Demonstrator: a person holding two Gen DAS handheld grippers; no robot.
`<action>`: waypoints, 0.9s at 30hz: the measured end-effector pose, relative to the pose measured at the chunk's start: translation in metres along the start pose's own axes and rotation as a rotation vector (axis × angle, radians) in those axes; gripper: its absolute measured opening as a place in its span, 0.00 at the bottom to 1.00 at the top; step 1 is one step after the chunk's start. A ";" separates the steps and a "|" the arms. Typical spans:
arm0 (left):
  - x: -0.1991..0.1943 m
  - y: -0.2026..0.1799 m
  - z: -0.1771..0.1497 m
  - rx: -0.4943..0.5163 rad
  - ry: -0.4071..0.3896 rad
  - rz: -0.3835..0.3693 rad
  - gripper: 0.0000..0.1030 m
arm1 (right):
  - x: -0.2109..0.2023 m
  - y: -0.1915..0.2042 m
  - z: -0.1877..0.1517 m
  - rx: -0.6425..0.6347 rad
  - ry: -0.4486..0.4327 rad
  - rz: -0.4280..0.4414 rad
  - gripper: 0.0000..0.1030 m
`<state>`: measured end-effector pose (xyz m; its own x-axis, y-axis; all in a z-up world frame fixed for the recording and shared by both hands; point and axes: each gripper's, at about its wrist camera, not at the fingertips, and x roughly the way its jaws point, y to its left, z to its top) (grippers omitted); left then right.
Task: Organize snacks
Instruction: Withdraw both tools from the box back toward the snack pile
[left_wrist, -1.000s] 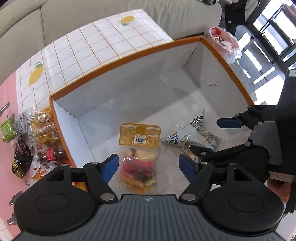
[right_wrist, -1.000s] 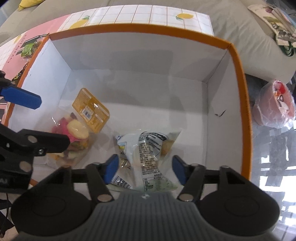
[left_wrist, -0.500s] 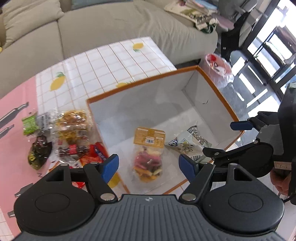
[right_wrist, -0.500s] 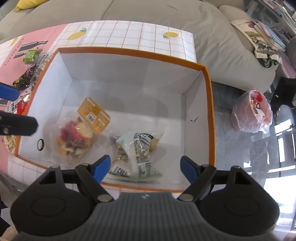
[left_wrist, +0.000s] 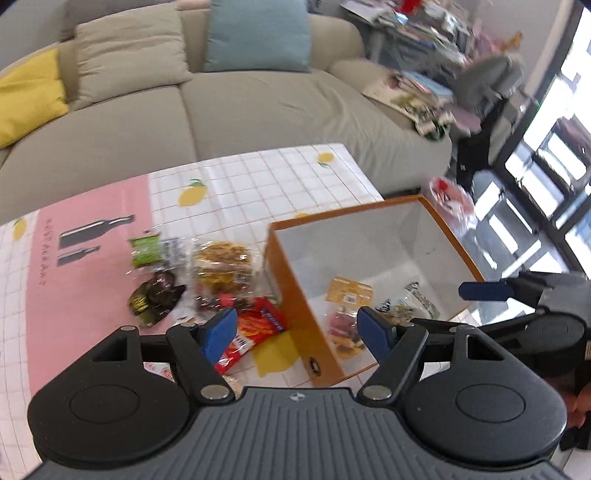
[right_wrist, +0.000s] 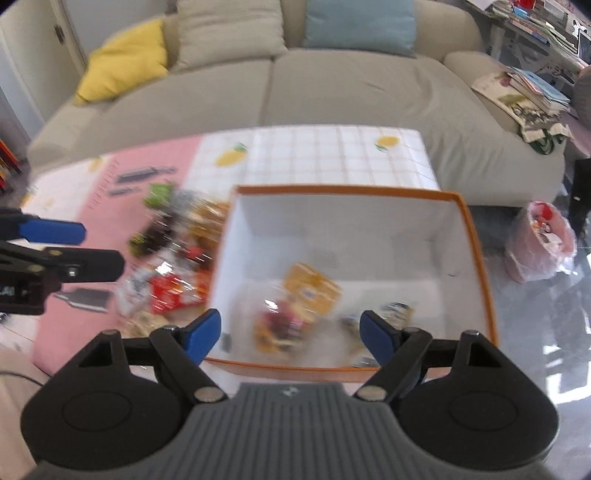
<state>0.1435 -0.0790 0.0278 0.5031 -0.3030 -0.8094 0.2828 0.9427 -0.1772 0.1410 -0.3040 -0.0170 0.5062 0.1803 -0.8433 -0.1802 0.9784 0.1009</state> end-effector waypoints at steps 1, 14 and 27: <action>-0.004 0.006 -0.003 -0.016 -0.007 0.006 0.84 | -0.002 0.007 -0.002 0.000 -0.018 0.008 0.78; -0.036 0.077 -0.074 -0.114 -0.138 0.136 0.77 | -0.002 0.097 -0.038 0.015 -0.268 -0.115 0.80; -0.019 0.128 -0.124 -0.159 -0.068 0.094 0.77 | 0.041 0.154 -0.082 -0.008 -0.278 -0.084 0.80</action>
<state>0.0688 0.0650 -0.0495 0.5767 -0.2168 -0.7877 0.1027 0.9757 -0.1933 0.0645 -0.1540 -0.0791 0.7316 0.1202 -0.6711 -0.1338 0.9905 0.0315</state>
